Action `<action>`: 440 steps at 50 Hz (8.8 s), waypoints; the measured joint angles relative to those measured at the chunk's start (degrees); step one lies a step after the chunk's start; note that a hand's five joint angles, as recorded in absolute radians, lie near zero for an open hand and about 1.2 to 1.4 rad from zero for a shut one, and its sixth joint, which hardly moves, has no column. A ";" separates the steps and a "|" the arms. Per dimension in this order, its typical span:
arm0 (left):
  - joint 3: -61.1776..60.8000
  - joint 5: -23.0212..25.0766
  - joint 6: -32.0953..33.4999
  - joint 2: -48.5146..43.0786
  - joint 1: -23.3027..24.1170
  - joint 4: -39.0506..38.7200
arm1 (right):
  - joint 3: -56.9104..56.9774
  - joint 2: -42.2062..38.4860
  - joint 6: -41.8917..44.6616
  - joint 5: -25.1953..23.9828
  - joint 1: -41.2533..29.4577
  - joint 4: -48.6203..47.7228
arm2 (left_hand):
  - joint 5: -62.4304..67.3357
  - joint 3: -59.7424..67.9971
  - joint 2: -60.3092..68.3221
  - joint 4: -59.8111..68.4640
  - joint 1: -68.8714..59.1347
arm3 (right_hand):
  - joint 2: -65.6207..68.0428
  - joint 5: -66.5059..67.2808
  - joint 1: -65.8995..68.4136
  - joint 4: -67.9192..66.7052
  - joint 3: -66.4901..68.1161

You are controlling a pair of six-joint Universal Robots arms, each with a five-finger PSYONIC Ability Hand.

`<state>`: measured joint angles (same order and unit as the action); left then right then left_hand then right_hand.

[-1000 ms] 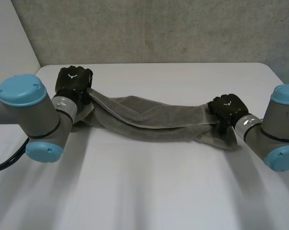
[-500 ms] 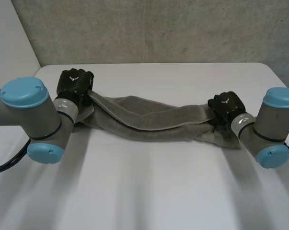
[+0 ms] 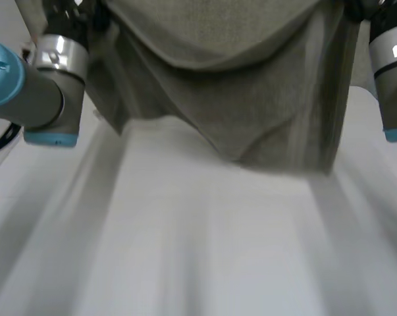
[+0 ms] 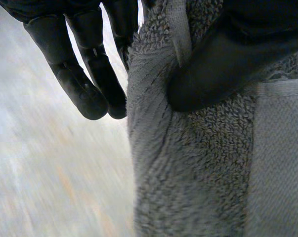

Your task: Fold the towel.

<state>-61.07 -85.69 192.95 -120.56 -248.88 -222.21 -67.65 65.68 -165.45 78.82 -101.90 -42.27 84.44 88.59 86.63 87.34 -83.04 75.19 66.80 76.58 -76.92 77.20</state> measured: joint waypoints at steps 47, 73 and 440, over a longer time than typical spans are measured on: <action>-40.82 9.54 20.56 7.08 -7.11 27.79 | -32.11 8.70 17.35 -15.26 11.49 48.09 | -18.88 -22.71 -21.17 -22.03 17.61 | 0.05 0.18 0.14 0.00 0.04; -40.13 8.84 19.70 5.60 -0.38 26.23 | -32.89 5.74 18.06 -15.19 11.30 45.58 | -40.52 -44.11 -41.52 -42.05 38.17 | 0.40 0.18 0.16 0.00 0.05; -25.94 14.59 11.23 0.08 -9.01 24.48 | -17.16 -6.08 11.38 -9.78 12.31 48.06 | -71.18 -74.09 -71.42 -71.56 67.32 | -45.67 -46.38 -46.48 46.85 -47.28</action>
<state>-87.01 -71.11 204.17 -120.48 -257.90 -197.74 -84.81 59.60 -154.07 69.04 -89.59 5.79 13.25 14.50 15.20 15.78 -15.72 29.52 20.43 30.10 -30.07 29.92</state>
